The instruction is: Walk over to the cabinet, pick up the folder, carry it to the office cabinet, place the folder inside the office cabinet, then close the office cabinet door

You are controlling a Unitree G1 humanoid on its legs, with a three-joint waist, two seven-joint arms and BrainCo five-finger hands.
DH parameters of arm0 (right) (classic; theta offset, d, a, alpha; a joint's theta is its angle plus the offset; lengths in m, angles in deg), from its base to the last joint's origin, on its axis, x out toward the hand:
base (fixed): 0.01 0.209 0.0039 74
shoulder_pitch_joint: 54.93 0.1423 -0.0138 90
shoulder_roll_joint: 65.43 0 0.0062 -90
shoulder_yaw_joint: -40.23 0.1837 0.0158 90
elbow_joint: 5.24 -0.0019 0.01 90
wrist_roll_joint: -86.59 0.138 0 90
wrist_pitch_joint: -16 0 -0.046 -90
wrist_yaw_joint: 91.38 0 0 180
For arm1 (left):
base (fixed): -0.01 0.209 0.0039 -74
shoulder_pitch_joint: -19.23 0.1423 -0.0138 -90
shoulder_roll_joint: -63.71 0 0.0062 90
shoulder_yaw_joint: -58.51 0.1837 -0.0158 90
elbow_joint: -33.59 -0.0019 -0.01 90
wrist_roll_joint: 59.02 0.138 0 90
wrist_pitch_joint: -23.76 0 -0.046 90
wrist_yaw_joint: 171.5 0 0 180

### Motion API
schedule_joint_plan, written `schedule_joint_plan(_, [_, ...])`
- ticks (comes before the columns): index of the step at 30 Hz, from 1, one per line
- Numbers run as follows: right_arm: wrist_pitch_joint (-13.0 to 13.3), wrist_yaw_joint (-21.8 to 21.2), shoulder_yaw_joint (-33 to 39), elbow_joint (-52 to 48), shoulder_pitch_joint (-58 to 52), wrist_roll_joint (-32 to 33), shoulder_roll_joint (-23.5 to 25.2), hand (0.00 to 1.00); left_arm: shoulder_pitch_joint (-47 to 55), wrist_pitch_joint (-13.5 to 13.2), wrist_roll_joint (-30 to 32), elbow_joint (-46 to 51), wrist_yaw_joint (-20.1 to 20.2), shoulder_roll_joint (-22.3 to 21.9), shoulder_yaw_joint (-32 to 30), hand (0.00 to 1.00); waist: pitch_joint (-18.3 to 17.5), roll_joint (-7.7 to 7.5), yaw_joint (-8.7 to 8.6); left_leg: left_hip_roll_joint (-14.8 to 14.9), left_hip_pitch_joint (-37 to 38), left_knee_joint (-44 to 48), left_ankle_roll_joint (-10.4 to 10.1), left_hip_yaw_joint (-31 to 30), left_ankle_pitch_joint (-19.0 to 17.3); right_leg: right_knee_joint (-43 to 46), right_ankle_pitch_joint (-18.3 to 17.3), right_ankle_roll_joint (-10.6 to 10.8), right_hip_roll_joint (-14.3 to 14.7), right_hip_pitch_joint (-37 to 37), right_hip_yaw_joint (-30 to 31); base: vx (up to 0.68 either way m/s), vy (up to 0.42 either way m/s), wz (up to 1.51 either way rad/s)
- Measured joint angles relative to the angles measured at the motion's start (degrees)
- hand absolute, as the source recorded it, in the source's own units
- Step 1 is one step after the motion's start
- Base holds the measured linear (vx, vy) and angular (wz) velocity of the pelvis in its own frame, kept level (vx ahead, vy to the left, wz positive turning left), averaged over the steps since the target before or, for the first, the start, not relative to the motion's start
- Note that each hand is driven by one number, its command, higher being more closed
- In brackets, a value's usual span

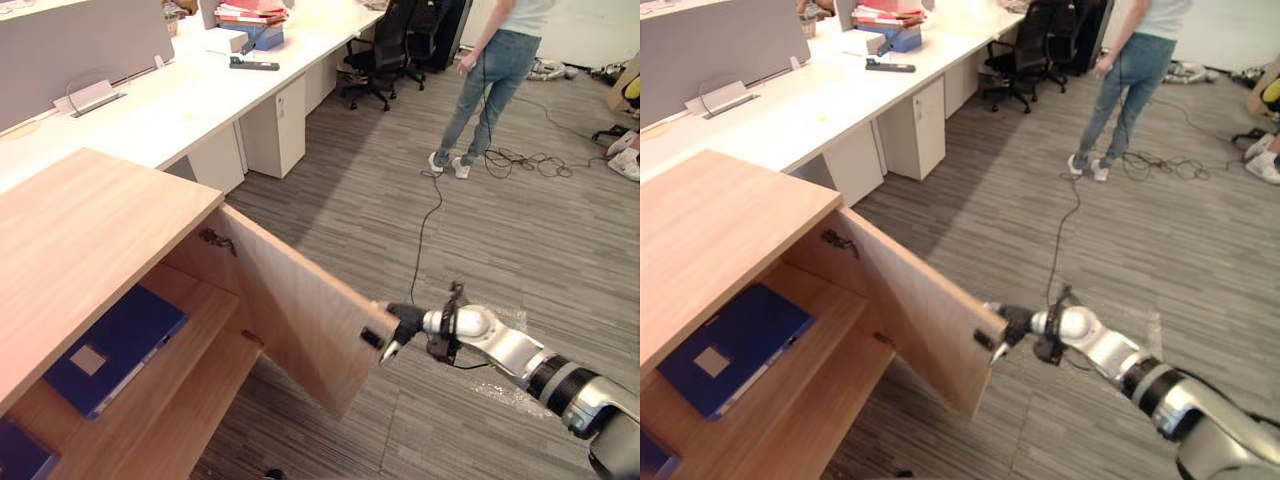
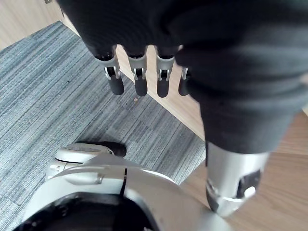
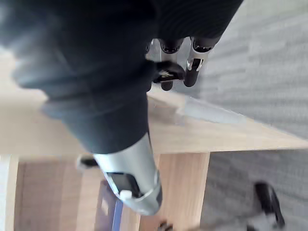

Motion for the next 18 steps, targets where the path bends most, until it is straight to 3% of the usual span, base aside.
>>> schedule_joint_plan(3, [-3.2, -5.0, -11.3, -1.3, 0.0, 3.7, 2.3, 0.0, -1.3, 0.0, 0.4, 0.0, 0.4, 0.0, 0.0, 0.0, 0.0, -0.22, 2.15, 0.1, -0.1, -1.1, -0.4, -1.4, 0.9, -0.5, 0.0, -0.3, 0.3, 0.2, -1.4, 0.01, -0.05, 0.25])
schedule_joint_plan(5, [-3.3, -4.7, -12.0, -2.8, -0.3, 6.1, 8.6, 0.0, -1.6, 0.0, 0.8, 0.1, 0.4, -0.3, -0.4, 0.0, 0.0, -0.18, 3.36, 0.1, -0.1, -2.1, -0.4, -2.2, 1.6, -1.0, 0.0, -0.5, 0.5, 0.3, -2.2, 0.04, -0.036, 0.2])
schedule_joint_plan(8, [-3.5, -7.0, -14.2, -6.2, 1.0, 8.4, 9.1, 0.0, -1.9, -0.1, 1.0, 0.2, 0.4, -0.3, -1.3, 0.0, 0.2, -0.72, 4.43, 0.0, 0.2, -2.1, -0.4, -3.3, 1.6, -1.1, -0.1, -0.7, 0.4, 1.2, -3.2, 0.03, -0.013, 0.19])
schedule_joint_plan(12, [-4.7, -8.9, -18.4, -9.7, 0.4, 10.2, 9.2, 0.0, -1.9, 0.0, 1.7, 0.2, 0.4, -0.1, -3.4, 0.0, 0.9, -2.19, 4.85, -0.1, 0.8, -2.1, -0.4, -3.3, 1.6, -1.2, -0.3, -0.8, 0.4, 1.9, -3.2, 0.0, 0.003, 0.02])
schedule_joint_plan(18, [-4.9, -8.2, -16.9, -11.3, -3.7, 12.4, 10.3, 0.0, -1.9, 0.0, 2.6, 0.1, 0.3, 0.1, -4.4, 0.0, 0.3, -3.19, 5.12, -0.1, 0.8, -2.5, -0.5, -4.1, 2.2, -0.6, -0.5, -0.9, 0.4, 1.8, -4.0, -0.04, 0.001, 0.07])
